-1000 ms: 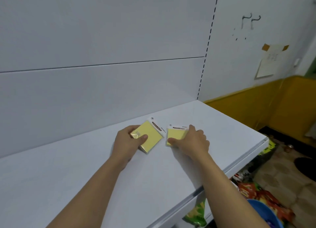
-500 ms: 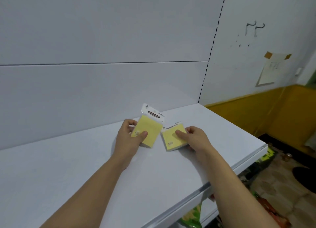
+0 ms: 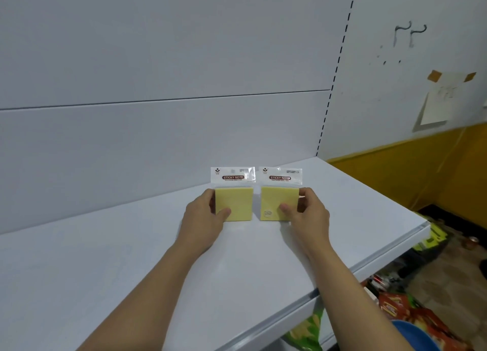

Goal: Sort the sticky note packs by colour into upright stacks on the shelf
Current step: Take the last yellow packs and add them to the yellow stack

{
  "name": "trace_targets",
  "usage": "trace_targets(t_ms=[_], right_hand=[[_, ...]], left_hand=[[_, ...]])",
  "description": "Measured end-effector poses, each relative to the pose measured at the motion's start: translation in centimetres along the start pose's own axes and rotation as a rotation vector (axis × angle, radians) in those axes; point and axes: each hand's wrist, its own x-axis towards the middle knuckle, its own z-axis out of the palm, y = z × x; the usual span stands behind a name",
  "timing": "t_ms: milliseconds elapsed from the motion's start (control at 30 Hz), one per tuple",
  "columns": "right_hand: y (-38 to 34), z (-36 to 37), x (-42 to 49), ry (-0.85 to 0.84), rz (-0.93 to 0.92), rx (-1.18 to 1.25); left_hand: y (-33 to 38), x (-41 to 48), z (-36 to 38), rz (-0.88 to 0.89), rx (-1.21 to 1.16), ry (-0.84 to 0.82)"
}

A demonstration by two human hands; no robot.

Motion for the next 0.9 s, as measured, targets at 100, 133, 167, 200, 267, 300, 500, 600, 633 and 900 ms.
trace_targets(t_ms=[100,133,167,200,267,300,500,600,633,900], right_hand=[[-0.3,0.2,-0.3,-0.032,-0.004,0.009],[-0.4,0.2,-0.4,-0.034,-0.004,0.003],[-0.5,0.2,-0.5,-0.034,-0.008,-0.003],[-0.6,0.1,-0.6,-0.033,-0.007,-0.007],[-0.8,0.0,-0.5,-0.037,0.004,-0.015],[-0.8,0.0,-0.5,-0.043,0.004,-0.029],[-1.9,0.2,-0.1,-0.123,-0.012,-0.138],[-3.9,1.8,-0.1,-0.166,-0.045,-0.125],[-4.8,2.5,-0.2,-0.171,-0.062,-0.105],[-10.9,10.1,-2.8,-0.334,-0.185,0.004]], left_hand=[[0.0,-0.1,0.0,-0.020,-0.039,0.017],[0.0,-0.1,-0.1,-0.032,-0.056,0.025],[0.0,0.0,-0.2,-0.040,-0.073,0.030],[0.1,0.0,-0.3,-0.046,-0.089,0.033],[0.2,0.0,-0.6,-0.061,-0.114,0.052],[0.3,-0.1,-0.8,-0.080,-0.124,0.068],[-0.8,-0.8,-3.8,-0.168,-0.271,0.086],[-1.8,-1.3,-6.9,-0.176,-0.268,0.139],[-2.0,-1.6,-8.1,-0.173,-0.259,0.164],[-4.6,-4.7,-18.8,-0.206,-0.115,0.358]])
